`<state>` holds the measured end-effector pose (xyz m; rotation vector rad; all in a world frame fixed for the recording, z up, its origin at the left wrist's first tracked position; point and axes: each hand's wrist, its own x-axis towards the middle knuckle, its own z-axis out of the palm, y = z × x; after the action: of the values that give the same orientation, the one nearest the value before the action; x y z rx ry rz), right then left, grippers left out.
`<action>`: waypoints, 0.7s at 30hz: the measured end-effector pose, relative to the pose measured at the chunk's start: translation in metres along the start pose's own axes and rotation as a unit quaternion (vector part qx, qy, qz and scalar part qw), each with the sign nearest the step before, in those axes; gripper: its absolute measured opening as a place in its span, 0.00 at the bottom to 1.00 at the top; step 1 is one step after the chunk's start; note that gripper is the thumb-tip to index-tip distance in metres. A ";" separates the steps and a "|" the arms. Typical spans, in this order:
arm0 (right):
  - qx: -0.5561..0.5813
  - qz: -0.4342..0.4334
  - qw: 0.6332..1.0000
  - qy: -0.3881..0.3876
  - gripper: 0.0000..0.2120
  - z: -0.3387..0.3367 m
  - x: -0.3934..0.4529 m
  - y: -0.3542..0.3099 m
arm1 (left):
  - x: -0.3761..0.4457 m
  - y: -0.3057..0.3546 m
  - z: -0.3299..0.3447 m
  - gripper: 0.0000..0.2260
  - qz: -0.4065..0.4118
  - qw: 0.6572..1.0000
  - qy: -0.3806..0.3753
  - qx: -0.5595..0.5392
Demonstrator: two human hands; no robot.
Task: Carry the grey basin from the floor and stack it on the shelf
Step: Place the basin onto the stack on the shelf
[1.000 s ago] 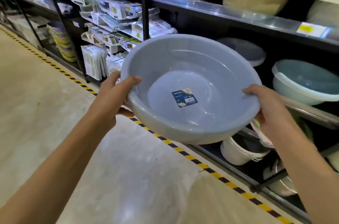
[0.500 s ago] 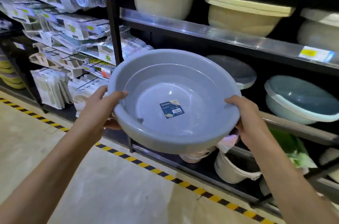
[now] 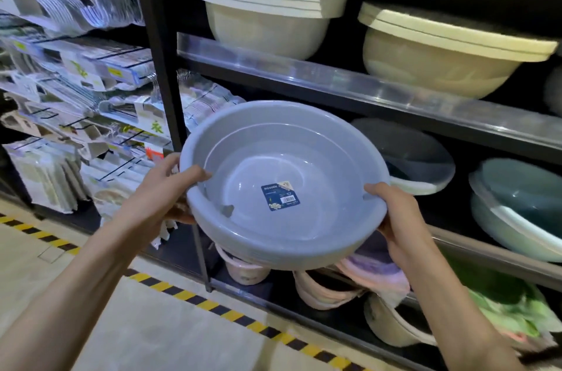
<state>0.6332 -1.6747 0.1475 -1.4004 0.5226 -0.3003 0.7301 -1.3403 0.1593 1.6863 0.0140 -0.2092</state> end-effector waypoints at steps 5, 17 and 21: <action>0.016 0.004 1.000 -0.008 0.10 0.025 0.050 0.002 | 0.058 -0.003 -0.003 0.10 -0.005 1.000 -0.011 0.022; 0.019 -0.006 0.999 0.030 0.09 0.079 0.106 0.012 | 0.159 -0.009 -0.027 0.20 -0.014 0.997 -0.069 -0.006; 0.019 -0.012 0.999 0.038 0.12 0.088 0.114 0.019 | 0.185 -0.016 -0.034 0.23 -0.012 0.995 -0.100 -0.010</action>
<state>0.7732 -1.6529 0.1169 -1.3627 0.5606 -0.3822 0.9141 -1.3260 0.1205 1.6383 -0.1124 -0.3947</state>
